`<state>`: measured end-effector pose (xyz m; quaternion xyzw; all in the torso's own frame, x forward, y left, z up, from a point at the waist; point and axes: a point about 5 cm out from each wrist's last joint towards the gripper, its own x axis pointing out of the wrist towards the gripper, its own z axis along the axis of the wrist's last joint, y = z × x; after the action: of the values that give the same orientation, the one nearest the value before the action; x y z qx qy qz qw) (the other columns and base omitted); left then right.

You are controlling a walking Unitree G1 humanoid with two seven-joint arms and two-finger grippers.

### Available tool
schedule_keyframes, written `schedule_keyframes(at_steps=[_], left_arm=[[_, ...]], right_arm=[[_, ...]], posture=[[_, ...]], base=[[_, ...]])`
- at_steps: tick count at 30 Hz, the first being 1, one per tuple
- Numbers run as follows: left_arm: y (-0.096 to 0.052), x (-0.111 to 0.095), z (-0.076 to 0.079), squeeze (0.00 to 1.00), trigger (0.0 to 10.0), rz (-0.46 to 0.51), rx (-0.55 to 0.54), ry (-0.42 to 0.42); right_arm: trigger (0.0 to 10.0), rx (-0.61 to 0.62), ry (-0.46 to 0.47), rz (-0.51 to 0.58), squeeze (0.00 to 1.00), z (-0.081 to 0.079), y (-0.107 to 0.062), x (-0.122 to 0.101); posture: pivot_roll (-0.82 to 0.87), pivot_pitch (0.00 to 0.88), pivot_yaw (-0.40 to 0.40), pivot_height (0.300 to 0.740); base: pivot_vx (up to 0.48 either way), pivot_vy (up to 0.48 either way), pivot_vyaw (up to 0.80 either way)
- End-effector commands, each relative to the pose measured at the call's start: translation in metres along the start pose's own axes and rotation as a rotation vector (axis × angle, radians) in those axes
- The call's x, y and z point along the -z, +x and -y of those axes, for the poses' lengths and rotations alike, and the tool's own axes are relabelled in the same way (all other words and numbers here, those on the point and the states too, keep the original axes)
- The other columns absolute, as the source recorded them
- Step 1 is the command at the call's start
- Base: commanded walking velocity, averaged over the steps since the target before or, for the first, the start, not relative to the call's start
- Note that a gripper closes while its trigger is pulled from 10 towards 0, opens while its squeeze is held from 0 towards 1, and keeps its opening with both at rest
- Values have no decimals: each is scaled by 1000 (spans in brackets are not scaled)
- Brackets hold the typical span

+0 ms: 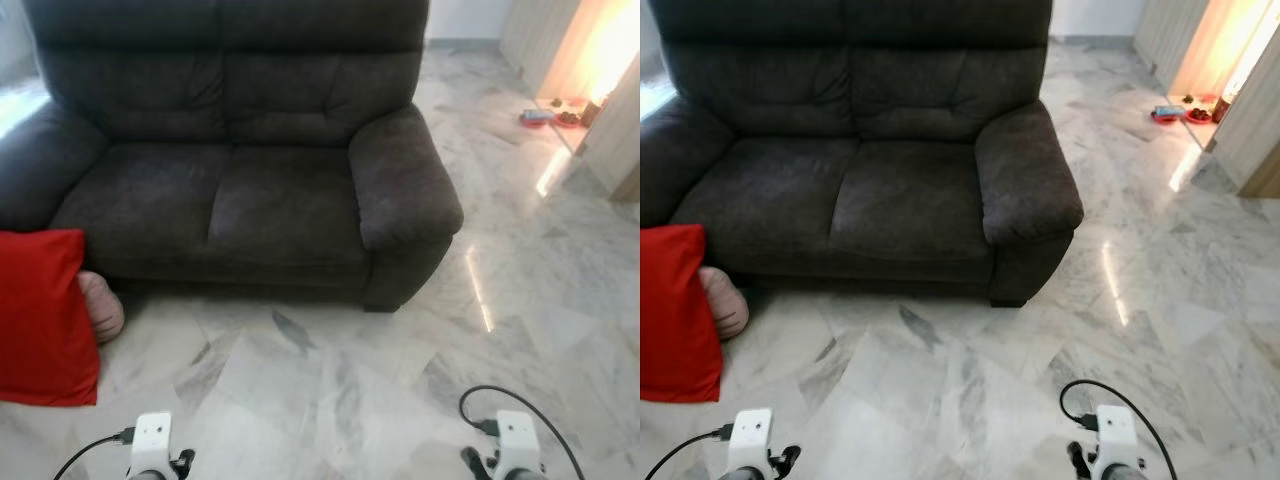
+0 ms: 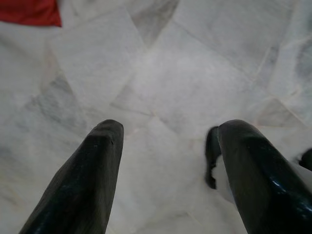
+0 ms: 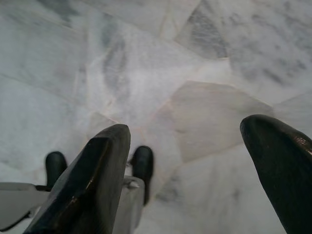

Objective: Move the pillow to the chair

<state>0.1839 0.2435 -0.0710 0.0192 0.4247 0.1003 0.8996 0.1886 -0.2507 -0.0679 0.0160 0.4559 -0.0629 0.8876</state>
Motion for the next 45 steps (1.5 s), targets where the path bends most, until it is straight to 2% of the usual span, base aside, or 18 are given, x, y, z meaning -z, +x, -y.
schedule_keyframes(at_steps=[1, 8, 13, 15, 27, 29, 38, 45], left_arm=[[0, 1, 1, 0, 10000, -11, 2, -2], [0, 1, 1, 0, 10000, -11, 2, -3], [0, 1, 1, 0, 10000, -12, 3, -2], [0, 1, 1, 0, 10000, -12, 3, -1], [0, 1, 1, 0, 10000, -12, 6, 1], [0, 1, 1, 0, 10000, -12, 6, 1], [0, 0, 1, 0, 10000, -11, 4, 2], [0, 0, 1, 0, 10000, -11, 6, 3]], right_arm=[[10000, 10, -2, -13, 0, 4, -1, 4], [10000, 10, -28, -8, 0, 5, -1, 3], [10000, 5, -16, -11, 0, 4, -1, 4], [10000, 9, 9, -10, 0, 4, -1, 4], [10000, 8, 9, -7, 0, 4, -1, 4], [10000, 4, -16, -3, 0, 4, -1, 3], [10000, 1, -5, 3, 0, 3, -1, 3], [10000, 7, -10, 7, 0, 4, -1, 2]], posture=[[-7, 52, 22, 740], [-7, 52, 22, 740], [-7, 54, 23, 740], [-7, 54, 23, 740], [-7, 52, 24, 740], [-6, 52, 23, 740], [-7, 53, 24, 740], [-8, 53, 23, 740]], base=[[0, 259, 0], [0, 260, 0], [0, 257, 629], [0, 261, 0], [0, 260, 0], [0, 261, 0], [0, 260, 674], [0, 260, 0]])
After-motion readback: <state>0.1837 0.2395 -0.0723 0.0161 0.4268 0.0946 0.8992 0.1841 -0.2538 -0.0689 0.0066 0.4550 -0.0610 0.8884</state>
